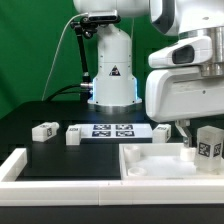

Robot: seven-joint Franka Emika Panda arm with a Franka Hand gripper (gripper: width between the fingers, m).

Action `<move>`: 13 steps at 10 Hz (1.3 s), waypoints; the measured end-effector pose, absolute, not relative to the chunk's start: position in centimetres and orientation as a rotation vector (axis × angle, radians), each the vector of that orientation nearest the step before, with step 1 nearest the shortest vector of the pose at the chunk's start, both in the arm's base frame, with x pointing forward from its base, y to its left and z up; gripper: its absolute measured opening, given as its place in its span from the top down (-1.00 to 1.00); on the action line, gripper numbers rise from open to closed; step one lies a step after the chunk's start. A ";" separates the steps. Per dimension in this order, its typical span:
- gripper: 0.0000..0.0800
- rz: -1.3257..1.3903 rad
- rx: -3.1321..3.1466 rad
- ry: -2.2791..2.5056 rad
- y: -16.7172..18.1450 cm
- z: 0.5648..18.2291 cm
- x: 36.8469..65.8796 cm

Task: Assemble one leg

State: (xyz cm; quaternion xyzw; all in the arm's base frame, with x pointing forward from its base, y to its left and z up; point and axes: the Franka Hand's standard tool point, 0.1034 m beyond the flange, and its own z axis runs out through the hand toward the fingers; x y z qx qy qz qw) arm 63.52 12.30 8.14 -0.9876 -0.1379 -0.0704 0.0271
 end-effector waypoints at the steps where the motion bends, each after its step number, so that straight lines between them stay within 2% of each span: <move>1: -0.62 -0.216 -3.042 -0.501 12.3 8.0 63.4; 3: -0.62 -0.218 -3.030 -0.579 12.2 8.0 63.4; 4: -0.38 -0.218 -3.030 -0.579 12.2 8.0 63.4; 5: -0.38 -0.218 -3.030 -0.579 12.2 8.0 63.4; 6: 0.25 -0.218 -3.030 -0.579 12.2 8.0 63.4; 13: 0.28 -0.218 -3.030 -0.580 12.2 8.0 63.4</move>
Offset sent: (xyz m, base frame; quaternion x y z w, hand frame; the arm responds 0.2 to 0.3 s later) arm 0.0000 0.0000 0.0000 0.0000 0.0000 0.0000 1.0000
